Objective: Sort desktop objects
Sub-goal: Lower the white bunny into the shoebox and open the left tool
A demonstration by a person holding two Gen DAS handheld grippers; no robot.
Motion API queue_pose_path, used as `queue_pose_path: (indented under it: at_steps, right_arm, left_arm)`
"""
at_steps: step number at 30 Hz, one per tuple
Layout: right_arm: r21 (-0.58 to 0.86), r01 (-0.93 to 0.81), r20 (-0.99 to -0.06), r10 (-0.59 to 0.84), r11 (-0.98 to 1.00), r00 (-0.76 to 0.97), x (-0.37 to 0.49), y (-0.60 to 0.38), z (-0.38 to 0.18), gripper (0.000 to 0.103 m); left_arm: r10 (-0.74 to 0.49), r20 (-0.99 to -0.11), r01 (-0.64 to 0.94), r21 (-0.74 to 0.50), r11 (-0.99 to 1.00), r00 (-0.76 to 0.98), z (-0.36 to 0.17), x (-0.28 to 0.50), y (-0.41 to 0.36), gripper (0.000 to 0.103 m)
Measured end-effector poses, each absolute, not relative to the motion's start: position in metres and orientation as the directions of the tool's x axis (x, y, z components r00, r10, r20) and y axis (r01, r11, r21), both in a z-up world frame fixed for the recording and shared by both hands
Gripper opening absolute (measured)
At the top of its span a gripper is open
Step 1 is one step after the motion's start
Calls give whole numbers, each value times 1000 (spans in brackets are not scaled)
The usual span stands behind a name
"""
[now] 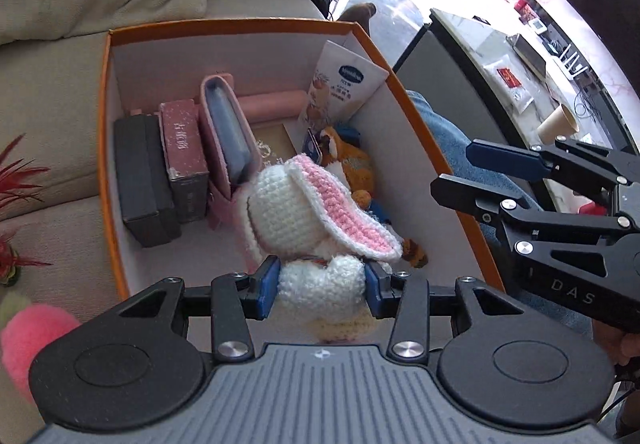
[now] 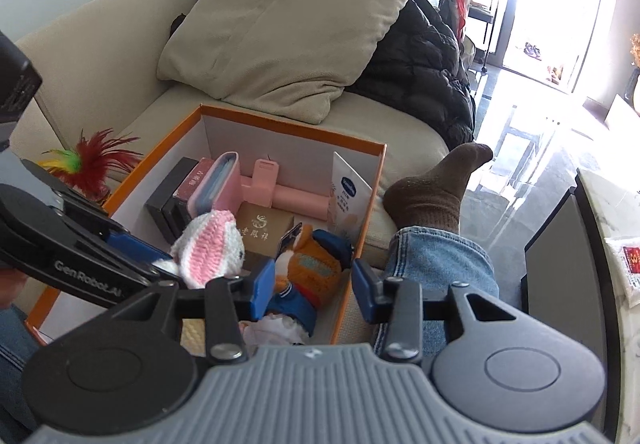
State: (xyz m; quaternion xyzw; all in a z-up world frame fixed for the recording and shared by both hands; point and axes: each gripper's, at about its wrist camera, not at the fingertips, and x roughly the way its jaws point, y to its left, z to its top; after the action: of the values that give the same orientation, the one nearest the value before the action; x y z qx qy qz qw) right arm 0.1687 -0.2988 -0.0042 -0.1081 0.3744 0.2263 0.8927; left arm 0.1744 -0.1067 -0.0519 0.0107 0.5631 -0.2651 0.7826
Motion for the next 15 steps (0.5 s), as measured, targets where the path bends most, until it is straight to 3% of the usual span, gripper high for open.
queue_pose_path:
  at_steps: [9, 15]
  right_arm:
    - [-36, -487, -715, 318, 873, 622, 170, -299, -9, 44]
    - [-47, -500, -718, 319, 865, 619, 170, -295, -13, 44]
  left_arm:
    - [-429, -891, 510, -301, 806, 153, -57, 165, -110, 49]
    - [-382, -895, 495, -231, 838, 229, -65, 177, -109, 49]
